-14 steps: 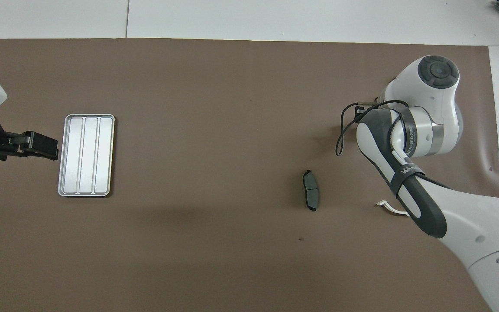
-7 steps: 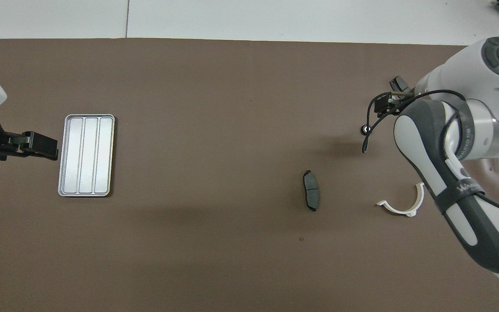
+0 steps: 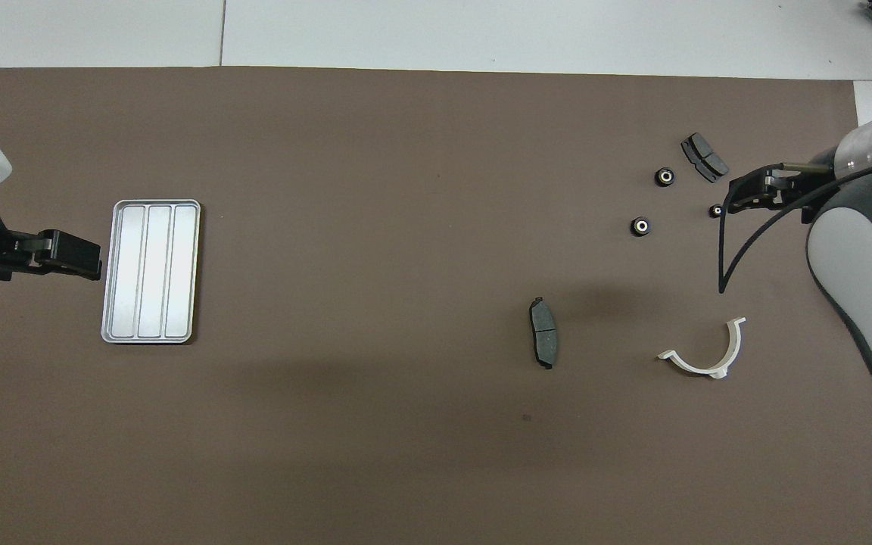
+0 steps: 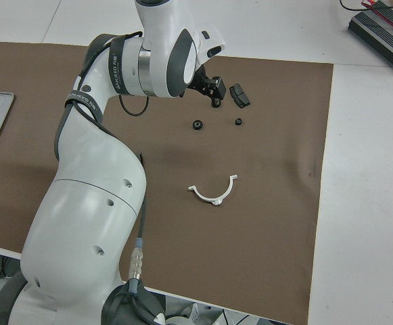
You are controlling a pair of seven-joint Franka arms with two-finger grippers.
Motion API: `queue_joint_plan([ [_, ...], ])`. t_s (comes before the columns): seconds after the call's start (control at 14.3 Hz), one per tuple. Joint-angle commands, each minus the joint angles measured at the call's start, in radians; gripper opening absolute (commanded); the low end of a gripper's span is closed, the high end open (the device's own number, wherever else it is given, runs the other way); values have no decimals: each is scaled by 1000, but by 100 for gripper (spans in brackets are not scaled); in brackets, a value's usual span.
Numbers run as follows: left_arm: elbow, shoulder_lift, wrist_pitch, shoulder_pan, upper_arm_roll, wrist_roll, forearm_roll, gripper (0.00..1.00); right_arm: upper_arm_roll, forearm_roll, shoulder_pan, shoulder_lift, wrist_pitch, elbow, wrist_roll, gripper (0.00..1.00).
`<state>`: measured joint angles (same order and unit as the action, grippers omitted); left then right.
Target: Place bearing gear from tray to pile
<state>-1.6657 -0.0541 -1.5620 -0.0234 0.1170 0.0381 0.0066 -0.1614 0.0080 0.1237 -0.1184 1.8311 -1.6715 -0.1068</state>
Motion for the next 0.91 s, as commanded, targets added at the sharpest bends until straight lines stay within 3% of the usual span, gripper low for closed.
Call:
queue_joint_plan([
  [0.0, -34, -33, -4, -21, 10, -6, -10, 100, 17, 16, -29, 48, -79, 12, 53, 100],
  [0.21, -34, -33, -4, -21, 9, -6, -10, 100, 14, 16, -36, 85, -173, 1, 88, 100],
  [0.84, -34, -33, -4, -21, 10, -6, -10, 100, 13, 16, -64, 132, -243, 28, 131, 100],
])
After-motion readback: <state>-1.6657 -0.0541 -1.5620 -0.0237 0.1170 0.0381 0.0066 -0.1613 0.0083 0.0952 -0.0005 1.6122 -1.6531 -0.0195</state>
